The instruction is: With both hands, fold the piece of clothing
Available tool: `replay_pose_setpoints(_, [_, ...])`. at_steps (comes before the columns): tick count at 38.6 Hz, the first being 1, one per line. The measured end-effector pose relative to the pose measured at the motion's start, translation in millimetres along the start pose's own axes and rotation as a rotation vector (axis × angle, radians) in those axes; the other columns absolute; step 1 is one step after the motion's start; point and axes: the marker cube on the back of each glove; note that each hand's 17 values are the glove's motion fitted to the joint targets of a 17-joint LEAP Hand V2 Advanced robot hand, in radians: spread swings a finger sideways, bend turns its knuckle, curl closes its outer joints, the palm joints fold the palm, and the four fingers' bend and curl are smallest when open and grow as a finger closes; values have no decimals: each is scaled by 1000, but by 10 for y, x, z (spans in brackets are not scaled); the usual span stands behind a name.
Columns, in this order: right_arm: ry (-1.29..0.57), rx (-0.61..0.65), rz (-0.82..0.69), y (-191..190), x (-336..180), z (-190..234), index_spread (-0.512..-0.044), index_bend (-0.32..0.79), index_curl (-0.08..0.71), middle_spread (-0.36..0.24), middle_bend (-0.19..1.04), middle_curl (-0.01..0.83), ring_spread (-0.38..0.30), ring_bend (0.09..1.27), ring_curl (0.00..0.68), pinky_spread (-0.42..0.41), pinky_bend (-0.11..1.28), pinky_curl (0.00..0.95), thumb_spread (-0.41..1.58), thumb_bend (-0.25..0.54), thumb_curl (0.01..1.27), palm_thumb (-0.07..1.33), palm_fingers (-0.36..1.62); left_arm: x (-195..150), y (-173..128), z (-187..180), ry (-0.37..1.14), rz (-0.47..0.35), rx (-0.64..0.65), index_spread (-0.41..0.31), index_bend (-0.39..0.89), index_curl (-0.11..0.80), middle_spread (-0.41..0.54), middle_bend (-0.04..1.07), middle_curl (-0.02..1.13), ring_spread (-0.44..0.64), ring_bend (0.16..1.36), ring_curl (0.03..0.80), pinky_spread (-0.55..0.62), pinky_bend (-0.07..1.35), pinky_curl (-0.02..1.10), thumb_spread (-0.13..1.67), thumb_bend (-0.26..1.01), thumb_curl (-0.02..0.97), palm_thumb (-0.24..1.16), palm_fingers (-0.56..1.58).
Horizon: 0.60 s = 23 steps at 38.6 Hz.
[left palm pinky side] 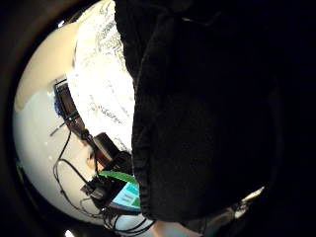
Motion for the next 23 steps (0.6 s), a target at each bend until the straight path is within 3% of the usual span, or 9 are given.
replay_pose_setpoints(2, [97,57,107,20,90,-146,-234,179,287,-147,354,470,-185,690,436,-294,623,348,775,25,440,973,1277,-8,-14,-35,-8,-2,33,-48,109,257,244,160,259,433,578,306,443,701,374,1007,-37,139,-31,-80])
replay_pose_setpoints(7, [181,-88,142,68,70,-383,-242,173,314,-152,347,475,-190,681,440,-307,609,354,663,-9,486,992,1280,-86,57,-132,-38,-28,20,-48,128,253,234,162,255,411,600,309,418,706,372,1014,-21,156,-3,-2])
replay_pose_setpoints(12, [302,83,294,-225,-16,-655,-247,159,330,-155,341,478,-192,677,443,-313,606,361,593,-25,522,994,1276,-217,205,-286,-12,-66,-28,-42,127,250,224,164,253,380,626,312,388,720,370,1028,-17,172,5,20])
replay_pose_setpoints(17, [357,126,92,-727,-498,-819,-251,161,344,-158,339,484,-192,667,446,-316,605,368,537,-32,552,989,1271,-464,434,-666,-46,-69,79,-30,149,257,229,157,249,359,642,314,366,726,369,1055,-8,187,34,37])
replay_pose_setpoints(20, [357,167,29,-502,-966,-995,-253,165,354,-154,343,488,-194,658,448,-310,619,378,489,-30,573,991,1279,-640,515,-877,-95,-100,162,-23,177,273,228,146,241,344,643,309,349,710,363,1102,13,197,86,66])
replay_pose_setpoints(23, [343,183,-33,-364,-1417,-1029,-253,177,369,-149,375,501,-193,639,449,-302,620,388,434,-27,593,1000,1294,-835,307,-1002,-148,-162,238,-27,226,302,220,141,235,320,630,305,332,679,353,1188,74,216,199,116])
